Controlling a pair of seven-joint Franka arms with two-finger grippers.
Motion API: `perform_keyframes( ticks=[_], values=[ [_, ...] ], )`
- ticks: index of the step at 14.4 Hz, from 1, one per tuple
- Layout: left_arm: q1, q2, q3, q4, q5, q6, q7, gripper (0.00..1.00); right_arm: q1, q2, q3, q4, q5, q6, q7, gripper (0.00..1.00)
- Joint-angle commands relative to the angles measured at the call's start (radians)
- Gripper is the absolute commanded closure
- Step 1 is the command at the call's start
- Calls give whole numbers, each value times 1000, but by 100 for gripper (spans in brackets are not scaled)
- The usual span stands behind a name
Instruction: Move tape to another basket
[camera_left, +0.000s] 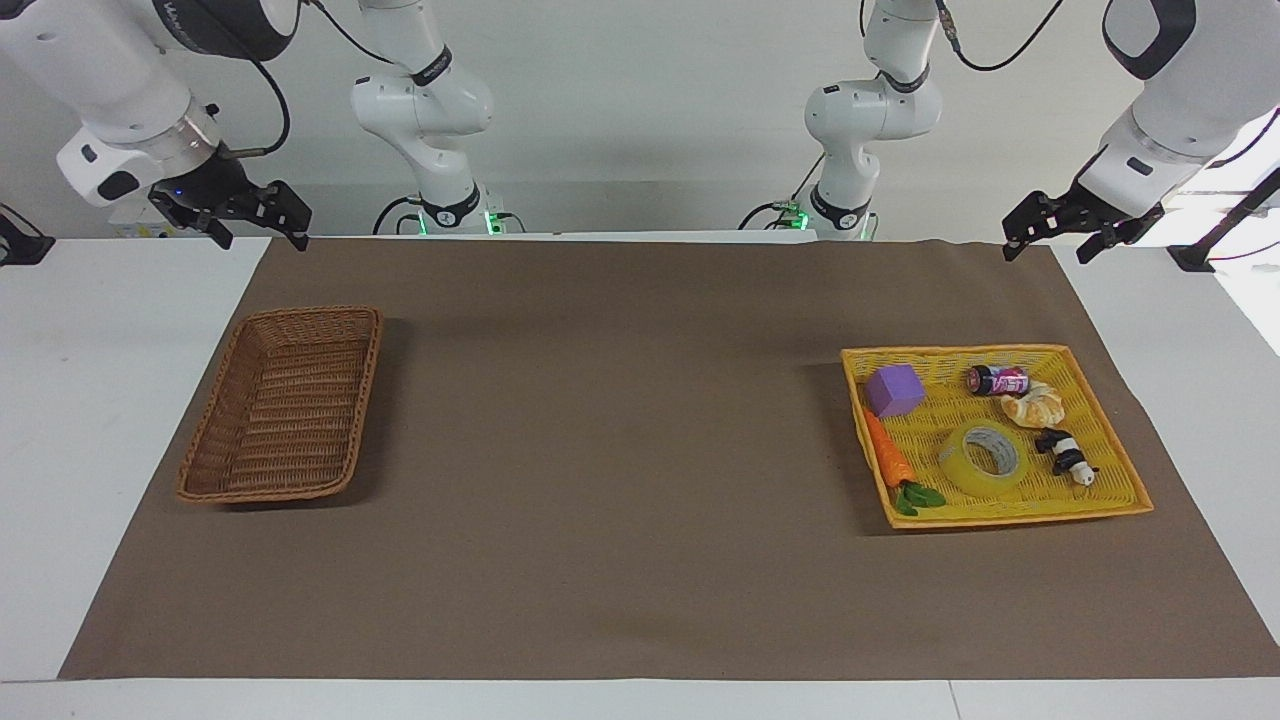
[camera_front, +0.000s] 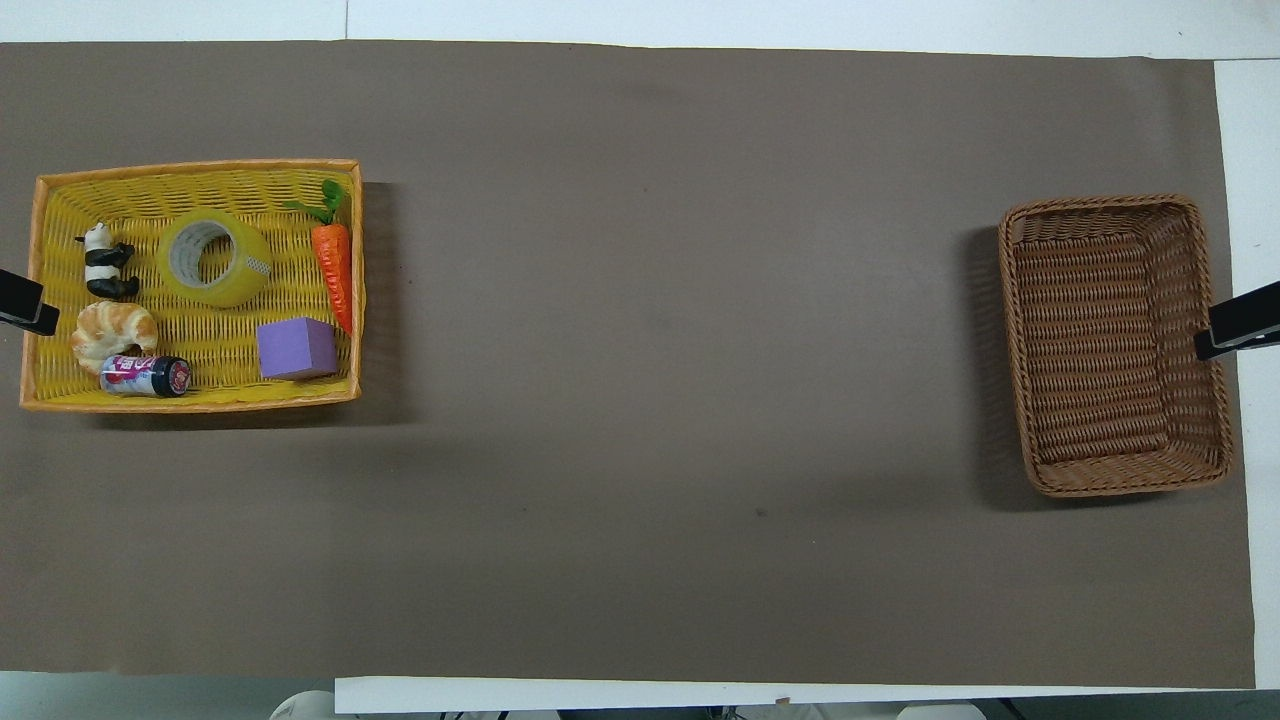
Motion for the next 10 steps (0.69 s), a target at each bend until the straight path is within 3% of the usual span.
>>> perform_keyframes(
  ticks=[1,5,7,10],
  values=[
    [19,-4,-4,9,5,-14,4,0,-6,-24,7,-28,-3,9,-14,0],
    [25,-7,13,0,14,-4,-6,0,-6,-24,7,-28,-3,9,-14,0],
    [97,4,25,-57,-36,99,-7,0,-6,-24,7,-28,-3,9,-14,0],
    [91,175,26,-33,-55,234,-10,0,-6,-22,7,-28,-3,9,-14,0]
  ],
)
